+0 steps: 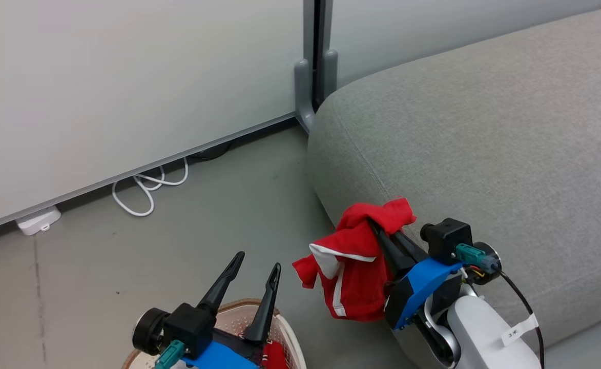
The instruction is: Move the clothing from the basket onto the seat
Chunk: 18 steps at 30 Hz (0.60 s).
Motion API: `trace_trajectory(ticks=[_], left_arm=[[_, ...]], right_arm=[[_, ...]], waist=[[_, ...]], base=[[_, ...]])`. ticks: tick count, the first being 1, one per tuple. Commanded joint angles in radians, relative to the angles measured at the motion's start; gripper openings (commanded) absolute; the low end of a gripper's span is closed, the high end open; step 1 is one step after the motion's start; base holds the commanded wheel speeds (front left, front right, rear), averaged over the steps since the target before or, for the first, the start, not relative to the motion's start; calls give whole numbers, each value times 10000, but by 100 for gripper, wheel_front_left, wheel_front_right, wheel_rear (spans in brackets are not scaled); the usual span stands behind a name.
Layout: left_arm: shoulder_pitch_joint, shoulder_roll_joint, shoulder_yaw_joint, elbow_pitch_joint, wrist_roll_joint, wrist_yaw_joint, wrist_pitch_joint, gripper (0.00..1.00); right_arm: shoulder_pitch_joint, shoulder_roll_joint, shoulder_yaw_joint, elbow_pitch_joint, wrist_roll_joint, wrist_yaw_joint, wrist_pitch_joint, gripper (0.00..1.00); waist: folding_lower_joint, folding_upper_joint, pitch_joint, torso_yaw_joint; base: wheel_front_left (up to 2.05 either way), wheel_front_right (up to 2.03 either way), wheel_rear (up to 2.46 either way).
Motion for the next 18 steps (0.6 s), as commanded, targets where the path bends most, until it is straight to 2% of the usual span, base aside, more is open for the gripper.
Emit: trace_trajectory(ticks=[1, 10, 18], left_arm=[[-153, 64, 9, -38, 5, -7, -27, 100], [-267, 128, -59, -74, 34, -8, -27, 100], [-315, 138, -95, -124, 65, -8, -27, 100]], right_arm=[[109, -14, 12, -94, 19, 5, -10, 0], [178, -12, 27, -229, 91, 5, -58, 0], [212, -12, 33, -226, 78, 5, -103, 0]], waist=[[0, 0, 125, -436], [0, 0, 327, -1335], [0, 0, 389, -1807]], base=[[0, 0, 0], [0, 0, 0], [0, 0, 0]])
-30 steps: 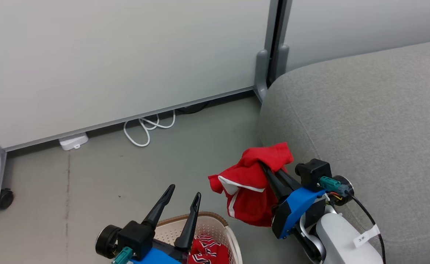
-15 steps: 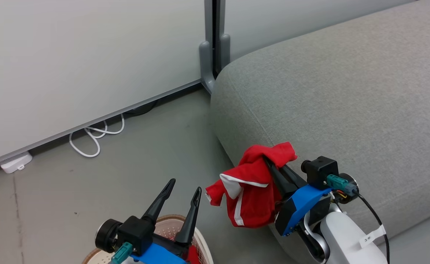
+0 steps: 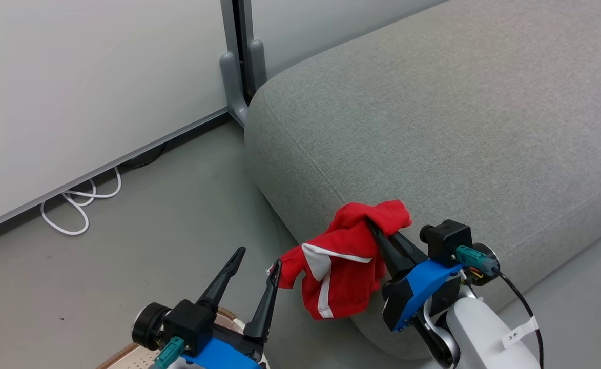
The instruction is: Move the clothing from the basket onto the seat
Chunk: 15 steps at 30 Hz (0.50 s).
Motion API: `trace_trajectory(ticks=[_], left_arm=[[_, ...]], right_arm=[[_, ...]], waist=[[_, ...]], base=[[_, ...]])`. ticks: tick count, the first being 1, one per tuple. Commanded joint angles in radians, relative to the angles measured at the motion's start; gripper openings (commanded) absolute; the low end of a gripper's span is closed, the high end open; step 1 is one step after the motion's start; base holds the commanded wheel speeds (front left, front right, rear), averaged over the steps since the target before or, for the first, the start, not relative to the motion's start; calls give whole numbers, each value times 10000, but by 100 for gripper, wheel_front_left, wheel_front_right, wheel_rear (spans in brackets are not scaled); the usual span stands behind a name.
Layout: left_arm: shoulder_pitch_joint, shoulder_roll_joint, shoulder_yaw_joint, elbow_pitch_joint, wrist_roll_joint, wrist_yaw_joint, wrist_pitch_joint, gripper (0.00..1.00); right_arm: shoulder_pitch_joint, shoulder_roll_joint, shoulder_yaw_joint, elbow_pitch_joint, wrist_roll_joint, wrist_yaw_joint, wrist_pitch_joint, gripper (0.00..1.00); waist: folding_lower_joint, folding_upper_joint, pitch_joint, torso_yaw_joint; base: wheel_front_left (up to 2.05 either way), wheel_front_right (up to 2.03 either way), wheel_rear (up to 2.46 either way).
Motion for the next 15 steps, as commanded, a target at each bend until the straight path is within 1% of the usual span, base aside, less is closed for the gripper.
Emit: trace_trajectory(ticks=[1, 7, 15], left_arm=[[-149, 25, -5, -42, 59, -8, -27, 100], [-221, 120, -84, -52, 4, -8, -27, 100], [-324, 203, -212, -23, 7, -9, -27, 100]], right_arm=[[94, -8, -17, -44, -22, 5, -50, 0], [61, -8, -120, -73, -12, 5, -88, 0], [-26, -8, -347, -73, 15, 5, -234, 0]], waist=[[0, -1, 20, -78], [0, -1, 135, -122], [0, -1, 347, 67]], base=[[0, 0, 0], [0, 0, 0], [0, 0, 0]])
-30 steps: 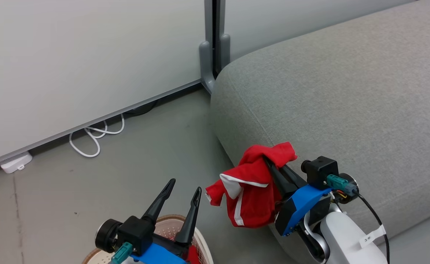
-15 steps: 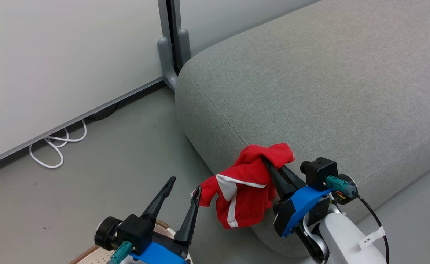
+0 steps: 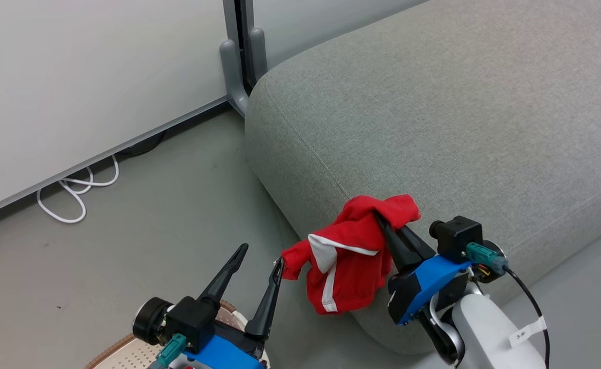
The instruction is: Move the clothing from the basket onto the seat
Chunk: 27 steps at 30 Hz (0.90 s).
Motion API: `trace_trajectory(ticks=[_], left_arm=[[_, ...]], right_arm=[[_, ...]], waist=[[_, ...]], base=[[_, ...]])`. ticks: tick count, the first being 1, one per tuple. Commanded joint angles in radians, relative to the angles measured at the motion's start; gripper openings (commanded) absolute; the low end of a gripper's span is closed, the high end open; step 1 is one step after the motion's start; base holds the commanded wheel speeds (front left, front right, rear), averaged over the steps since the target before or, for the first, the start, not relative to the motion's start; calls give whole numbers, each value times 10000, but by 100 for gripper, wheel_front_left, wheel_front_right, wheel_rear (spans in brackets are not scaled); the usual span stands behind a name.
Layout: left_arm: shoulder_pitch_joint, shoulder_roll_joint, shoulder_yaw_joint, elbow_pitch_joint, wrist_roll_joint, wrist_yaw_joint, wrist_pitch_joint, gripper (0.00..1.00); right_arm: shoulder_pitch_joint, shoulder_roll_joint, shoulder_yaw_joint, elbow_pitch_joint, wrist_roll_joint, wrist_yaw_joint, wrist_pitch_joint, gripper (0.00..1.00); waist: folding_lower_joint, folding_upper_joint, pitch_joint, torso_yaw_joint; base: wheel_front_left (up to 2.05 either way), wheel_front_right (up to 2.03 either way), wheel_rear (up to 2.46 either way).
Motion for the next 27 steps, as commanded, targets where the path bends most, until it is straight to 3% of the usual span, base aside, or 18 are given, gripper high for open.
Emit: trace_trajectory(ticks=[1, 6, 14, 20, 23, 27], left_arm=[[-179, 87, -14, -27, 16, -9, -27, 100], [-276, 218, 41, -161, 74, -9, -27, 100], [-607, 555, 59, -626, 257, -9, -27, 100], [-1002, 896, 15, -1066, 389, -9, -27, 100], [-1371, 1168, -78, -1348, 492, -9, -27, 100], [-1906, 1604, -62, -1797, 627, -9, -27, 100]], right_arm=[[-100, -10, -84, -69, 22, 5, -118, 0], [-787, -15, -546, -207, -267, 5, -161, 0], [-2947, -251, -2327, -809, -1024, 5, 313, 0], [-4393, -1007, -3249, -1397, -1276, 5, 740, 0], [-5085, -1718, -3659, -1623, -1497, 5, 1056, 0], [-5832, -2270, -4920, -1699, -1477, 5, 1179, 0]], waist=[[0, -1, 109, 76], [0, -1, 464, 127], [0, -1, 1504, 348], [0, -1, 2409, 623], [0, -1, 3050, 876], [0, -1, 3957, 1211]], base=[[0, 0, 0], [0, 0, 0], [0, 0, 0], [0, 0, 0], [0, 0, 0], [0, 0, 0]])
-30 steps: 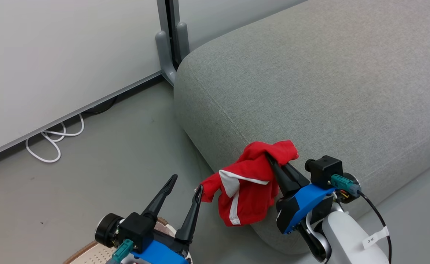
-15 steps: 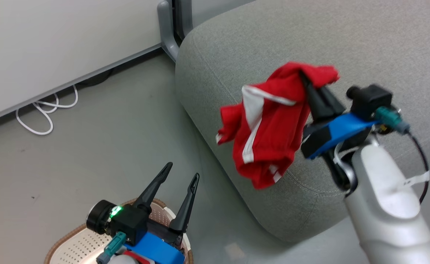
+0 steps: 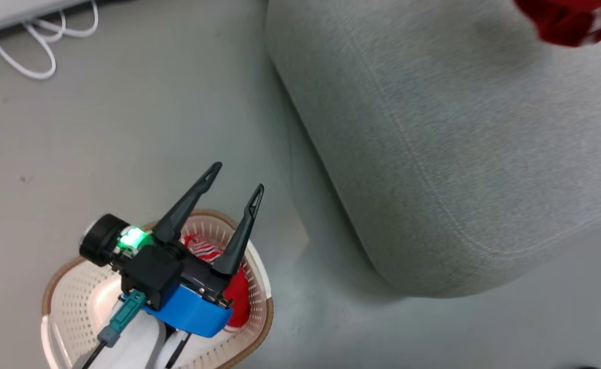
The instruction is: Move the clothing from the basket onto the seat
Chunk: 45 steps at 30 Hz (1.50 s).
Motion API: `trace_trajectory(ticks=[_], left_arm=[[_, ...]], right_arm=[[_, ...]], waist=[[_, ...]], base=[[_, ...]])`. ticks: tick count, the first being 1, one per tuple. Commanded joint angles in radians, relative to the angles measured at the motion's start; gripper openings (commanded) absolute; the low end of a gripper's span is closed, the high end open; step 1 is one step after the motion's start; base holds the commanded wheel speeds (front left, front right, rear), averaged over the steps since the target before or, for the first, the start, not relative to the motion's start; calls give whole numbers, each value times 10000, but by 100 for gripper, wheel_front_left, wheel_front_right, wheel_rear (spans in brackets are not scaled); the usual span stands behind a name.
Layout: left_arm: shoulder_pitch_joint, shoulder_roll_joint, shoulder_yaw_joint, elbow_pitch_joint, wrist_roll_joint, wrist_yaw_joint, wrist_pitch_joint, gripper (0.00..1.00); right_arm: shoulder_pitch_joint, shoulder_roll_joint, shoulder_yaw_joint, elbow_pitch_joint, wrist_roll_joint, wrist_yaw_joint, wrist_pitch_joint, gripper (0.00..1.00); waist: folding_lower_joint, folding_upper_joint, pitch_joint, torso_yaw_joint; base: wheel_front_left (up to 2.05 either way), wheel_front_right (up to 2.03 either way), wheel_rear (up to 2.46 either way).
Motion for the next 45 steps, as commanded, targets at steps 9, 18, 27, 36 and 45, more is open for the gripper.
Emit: trace_trajectory(ticks=[9, 18, 27, 36, 45], left_arm=[[-678, 590, -104, -574, 211, -9, 25, 100], [-778, 797, -230, -737, 266, 3, 159, 100], [-776, 708, -401, -476, 180, 7, 98, 100], [-606, 506, -525, -78, 21, 30, 30, 100], [-352, -97, -582, 438, -218, 41, -25, 100]], right_arm=[[129, 55, -1439, 1350, 379, 5, -577, 0], [355, 417, -2533, 2960, -218, 5, -940, 0], [513, 469, -3007, 3937, -1096, 5, -1313, 42], [607, 392, -2820, 4405, -1263, 5, -1382, 100], [1329, 233, -2766, 4668, -1051, 5, -1639, 100]], waist=[[-2, 0, 1674, 771], [-2, 0, 1968, 845], [-2, 0, 1619, 926], [-2, 0, 1100, 1058], [-2, 0, -51, 1471]], base=[[0, 0, 0], [0, 0, 0], [0, 0, 0], [0, 0, 0], [0, 0, 0]])
